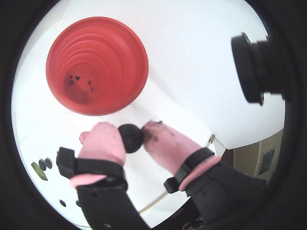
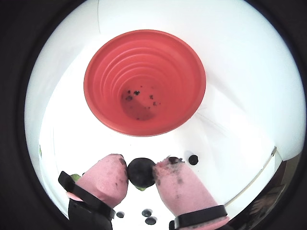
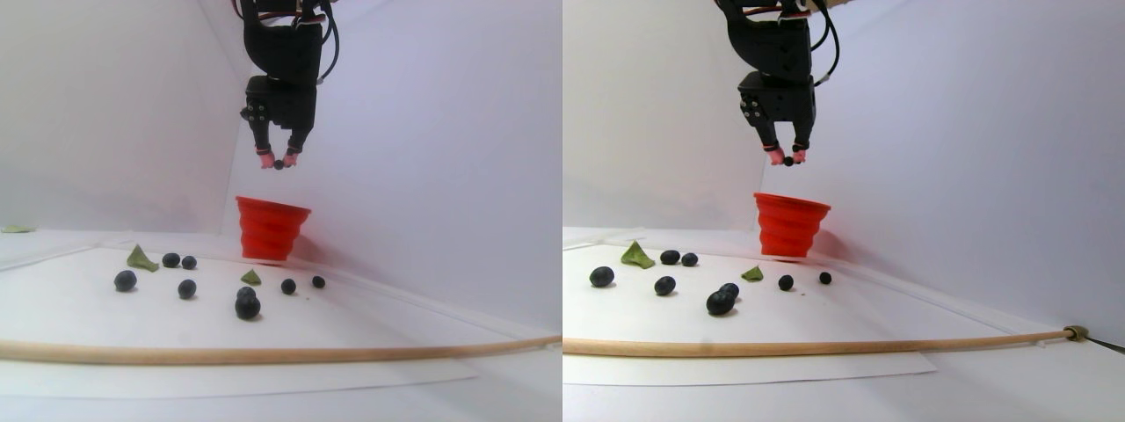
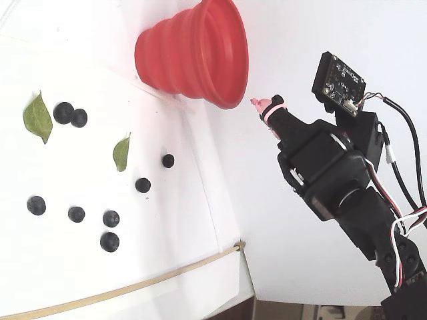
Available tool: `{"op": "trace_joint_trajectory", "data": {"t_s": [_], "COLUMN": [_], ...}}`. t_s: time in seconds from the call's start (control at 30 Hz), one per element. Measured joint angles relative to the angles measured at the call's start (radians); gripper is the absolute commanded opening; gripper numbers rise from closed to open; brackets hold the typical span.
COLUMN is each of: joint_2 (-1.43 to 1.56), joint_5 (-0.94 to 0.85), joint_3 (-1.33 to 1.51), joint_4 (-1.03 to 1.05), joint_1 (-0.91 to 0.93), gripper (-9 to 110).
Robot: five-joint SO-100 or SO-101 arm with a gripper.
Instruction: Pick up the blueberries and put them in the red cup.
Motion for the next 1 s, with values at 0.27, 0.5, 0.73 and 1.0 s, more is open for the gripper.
{"op": "trace_joint_trajectory", "data": {"t_s": [0.27,0.5,0.73,1.0], "joint_2": [-0.081,-0.158,-0.247,-0.321], "joint_5": [0.000,0.002,0.002,0.015], "joint_3": [-0.091,-0.187,-0.285,-0.397], "joint_4": [0.000,0.000,0.000,0.000], "joint_1": [0.000,0.000,0.000,0.000], "gripper": [10,10,10,10]}}
